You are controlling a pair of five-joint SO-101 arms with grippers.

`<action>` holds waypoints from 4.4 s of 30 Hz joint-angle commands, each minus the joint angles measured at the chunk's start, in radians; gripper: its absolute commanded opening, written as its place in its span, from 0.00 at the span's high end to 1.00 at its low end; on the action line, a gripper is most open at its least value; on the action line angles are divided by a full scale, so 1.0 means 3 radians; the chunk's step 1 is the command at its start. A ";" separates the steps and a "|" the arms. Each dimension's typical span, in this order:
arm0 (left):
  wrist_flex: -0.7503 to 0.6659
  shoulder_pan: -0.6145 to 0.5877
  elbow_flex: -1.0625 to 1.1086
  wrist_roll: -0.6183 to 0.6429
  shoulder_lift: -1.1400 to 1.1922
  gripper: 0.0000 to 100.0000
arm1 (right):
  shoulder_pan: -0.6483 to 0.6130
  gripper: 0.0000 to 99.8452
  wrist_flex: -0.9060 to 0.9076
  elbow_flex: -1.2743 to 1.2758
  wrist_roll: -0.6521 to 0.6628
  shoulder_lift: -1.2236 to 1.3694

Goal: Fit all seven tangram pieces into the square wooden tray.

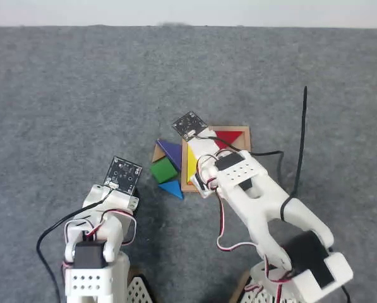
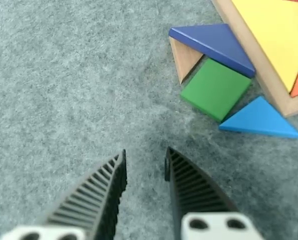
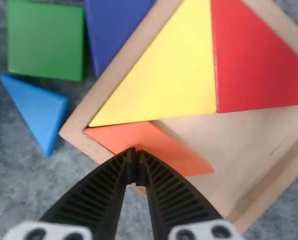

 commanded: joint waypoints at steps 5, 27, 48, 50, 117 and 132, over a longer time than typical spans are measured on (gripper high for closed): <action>-0.0046 -0.0015 -0.0028 -0.0015 -0.0051 0.87 | -0.0263 0.99 -0.0018 -0.0020 -0.0041 -0.0166; -0.0046 -0.0015 -0.0028 -0.0015 -0.0051 0.87 | 0.1644 0.97 0.0713 0.1325 0.0430 -0.2642; -0.0235 0.0026 -0.1281 -0.0036 0.0721 0.87 | 0.1982 0.84 0.0095 0.2066 0.0706 -0.2657; -0.0118 0.0113 -0.1736 -0.0036 0.1320 0.87 | 0.1982 0.84 0.0095 0.2066 0.0706 -0.2652; -0.0143 0.0736 -0.4938 0.1125 0.6726 0.84 | 0.1869 0.84 0.0090 0.2117 0.0706 -0.2667; -0.0368 0.1115 -0.4682 0.0926 0.6726 0.86 | 0.1864 0.84 0.0090 0.2117 0.0706 -0.2667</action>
